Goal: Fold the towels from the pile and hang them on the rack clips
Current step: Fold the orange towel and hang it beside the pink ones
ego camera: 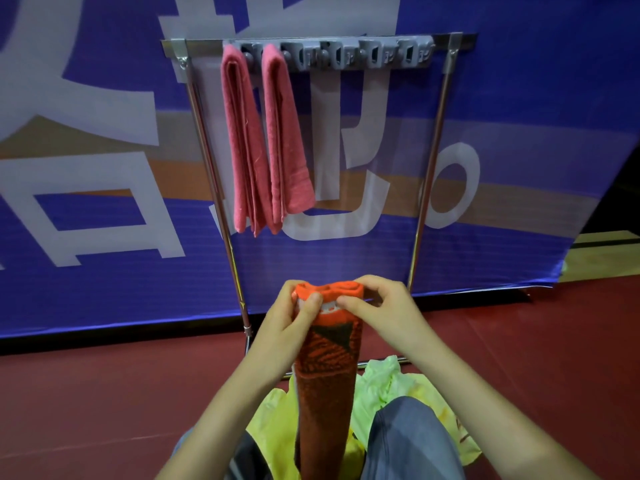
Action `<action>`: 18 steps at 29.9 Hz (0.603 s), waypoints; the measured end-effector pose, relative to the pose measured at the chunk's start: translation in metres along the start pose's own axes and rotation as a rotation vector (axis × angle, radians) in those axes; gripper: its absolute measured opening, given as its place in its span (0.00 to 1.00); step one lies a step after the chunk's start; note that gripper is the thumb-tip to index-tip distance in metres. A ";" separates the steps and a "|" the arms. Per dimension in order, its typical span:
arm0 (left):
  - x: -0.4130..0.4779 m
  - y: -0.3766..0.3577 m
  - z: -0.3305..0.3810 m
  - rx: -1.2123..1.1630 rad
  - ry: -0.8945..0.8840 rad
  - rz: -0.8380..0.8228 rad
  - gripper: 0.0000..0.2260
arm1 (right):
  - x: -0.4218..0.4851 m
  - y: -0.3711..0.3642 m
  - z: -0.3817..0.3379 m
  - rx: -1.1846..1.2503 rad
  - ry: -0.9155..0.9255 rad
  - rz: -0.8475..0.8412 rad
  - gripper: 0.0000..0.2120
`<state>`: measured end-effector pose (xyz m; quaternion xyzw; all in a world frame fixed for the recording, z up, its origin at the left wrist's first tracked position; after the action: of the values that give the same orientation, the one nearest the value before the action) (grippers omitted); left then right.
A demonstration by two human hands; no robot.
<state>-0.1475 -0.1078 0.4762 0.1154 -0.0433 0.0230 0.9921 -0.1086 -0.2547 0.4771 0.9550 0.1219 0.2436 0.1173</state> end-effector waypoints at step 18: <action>0.039 0.030 0.051 0.766 -0.026 -0.216 0.21 | 0.006 -0.027 0.010 0.117 -0.055 -0.146 0.04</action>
<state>-0.1149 -0.0890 0.5355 0.4813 -0.0318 -0.0682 0.8733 -0.1035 -0.2288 0.4636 0.9551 0.2020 0.2005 0.0820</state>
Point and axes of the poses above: each hand's wrist, its own x-axis towards the middle knuckle, its own y-axis out of the back of the hand, z = x × y, the point moved 3 cm from there along x, towards the middle knuckle, and after that the axes turned 10 degrees about y, right-handed, at the moved point
